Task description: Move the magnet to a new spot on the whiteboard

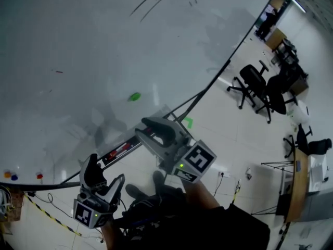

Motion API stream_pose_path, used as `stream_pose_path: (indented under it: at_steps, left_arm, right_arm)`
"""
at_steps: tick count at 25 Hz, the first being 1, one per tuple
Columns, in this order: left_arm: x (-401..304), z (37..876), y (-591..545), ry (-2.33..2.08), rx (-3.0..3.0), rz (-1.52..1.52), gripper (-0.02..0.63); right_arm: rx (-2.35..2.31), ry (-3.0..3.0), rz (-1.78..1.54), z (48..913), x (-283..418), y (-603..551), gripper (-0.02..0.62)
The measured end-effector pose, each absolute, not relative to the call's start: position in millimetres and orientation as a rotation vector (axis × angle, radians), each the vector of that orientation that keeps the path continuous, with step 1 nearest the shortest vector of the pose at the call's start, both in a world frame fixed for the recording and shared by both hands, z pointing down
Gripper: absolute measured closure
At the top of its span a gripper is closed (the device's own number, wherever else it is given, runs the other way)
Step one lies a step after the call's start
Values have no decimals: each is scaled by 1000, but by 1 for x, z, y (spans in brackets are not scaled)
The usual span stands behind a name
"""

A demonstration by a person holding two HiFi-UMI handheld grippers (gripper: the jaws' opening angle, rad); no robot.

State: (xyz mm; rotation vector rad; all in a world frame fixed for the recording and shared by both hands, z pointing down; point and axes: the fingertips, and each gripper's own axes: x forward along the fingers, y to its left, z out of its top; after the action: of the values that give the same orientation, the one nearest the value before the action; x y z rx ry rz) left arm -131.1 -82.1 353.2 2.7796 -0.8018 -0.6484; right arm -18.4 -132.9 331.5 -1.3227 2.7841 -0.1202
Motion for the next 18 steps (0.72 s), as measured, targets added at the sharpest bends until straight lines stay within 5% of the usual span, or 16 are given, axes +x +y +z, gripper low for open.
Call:
stream_pose_path:
  at_steps: [18]
  left_arm:
    - [-113,348,-40,-834,2796,-683,222]
  right_arm:
    - [-892,2657,-352,315,-6,-80,453]
